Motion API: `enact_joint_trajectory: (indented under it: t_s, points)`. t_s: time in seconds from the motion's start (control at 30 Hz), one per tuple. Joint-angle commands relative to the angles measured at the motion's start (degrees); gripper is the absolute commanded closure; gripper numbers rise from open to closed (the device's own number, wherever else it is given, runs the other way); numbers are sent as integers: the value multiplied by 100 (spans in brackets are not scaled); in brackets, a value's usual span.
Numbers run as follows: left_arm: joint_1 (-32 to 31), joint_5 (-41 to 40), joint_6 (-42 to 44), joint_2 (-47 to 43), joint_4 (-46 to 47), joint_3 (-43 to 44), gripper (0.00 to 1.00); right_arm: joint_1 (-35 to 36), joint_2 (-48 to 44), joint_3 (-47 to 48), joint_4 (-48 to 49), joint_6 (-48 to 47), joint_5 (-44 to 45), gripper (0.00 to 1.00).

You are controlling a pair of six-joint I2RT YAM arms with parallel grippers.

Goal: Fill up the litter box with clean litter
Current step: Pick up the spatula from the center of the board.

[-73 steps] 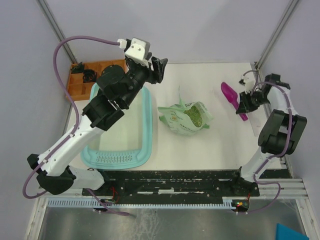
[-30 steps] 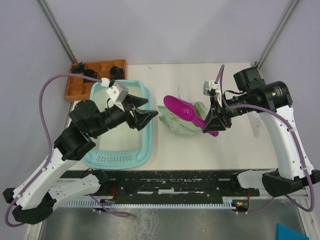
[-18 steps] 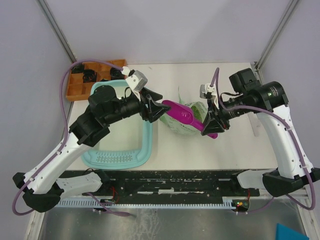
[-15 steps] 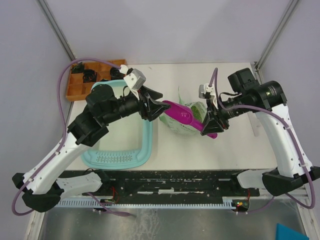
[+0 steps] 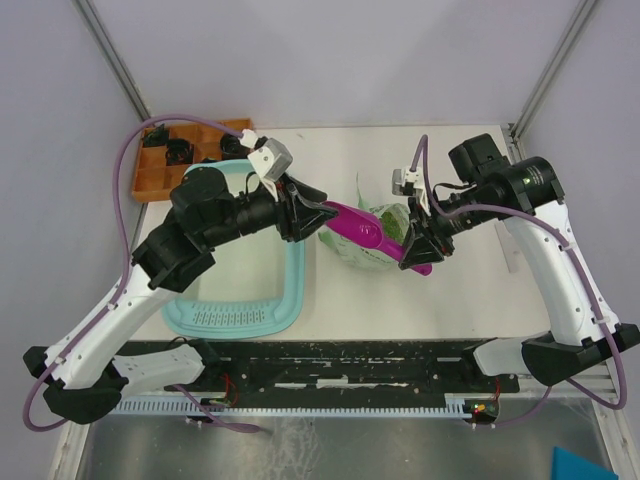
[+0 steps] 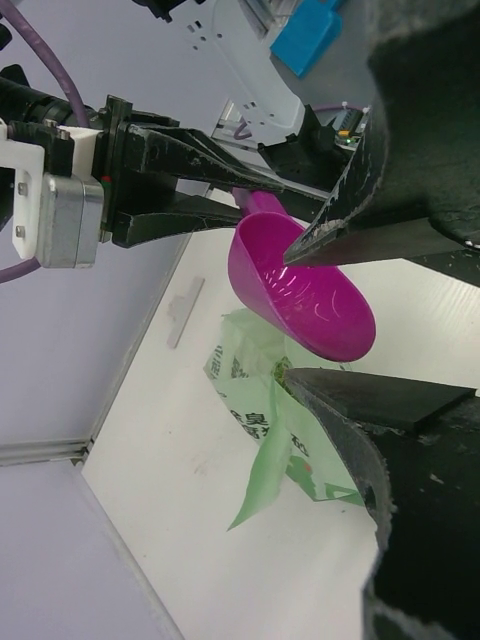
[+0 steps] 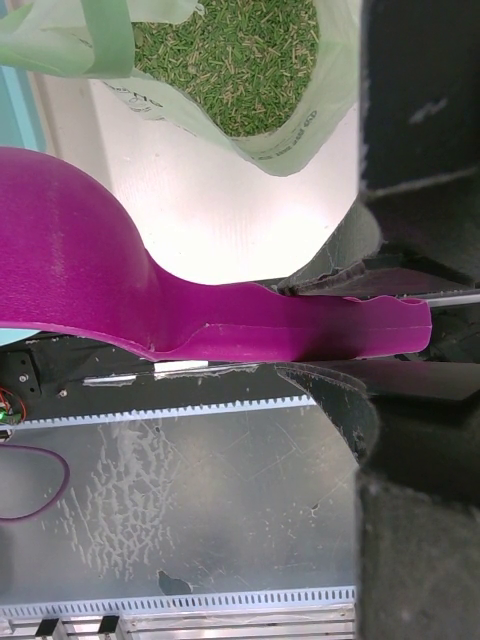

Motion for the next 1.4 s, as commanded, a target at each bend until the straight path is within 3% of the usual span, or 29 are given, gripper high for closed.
enact_joint_trajectory:
  t_s: [0.0, 0.23, 0.57, 0.93, 1.1, 1.17, 1.23, 1.37]
  points:
    - [29, -31, 236, -98, 19, -25, 47, 28, -70, 176, -936, -102, -67, 96]
    - [28, 40, 147, 1, 105, -127, 49, 27, -140, 113, -934, -111, 23, 96]
    - [28, 105, 31, 75, 233, -283, 68, 33, -190, 94, -926, -143, 118, 97]
    - [30, 30, -80, 25, 197, -454, 82, 24, -164, 9, -899, -185, 180, 94]
    - [34, -42, -119, 11, 142, -485, 92, 28, -161, -61, -680, -24, 318, 85]
    - [33, -200, -160, 1, 142, -514, 96, 32, -172, -81, -530, 117, 450, 76]
    - [35, -385, -205, -16, 138, -549, 97, 29, -205, -125, -271, 307, 680, 64]
    - [30, -727, -324, -99, 270, -701, 97, 27, -350, -311, 430, 783, 1456, 56]
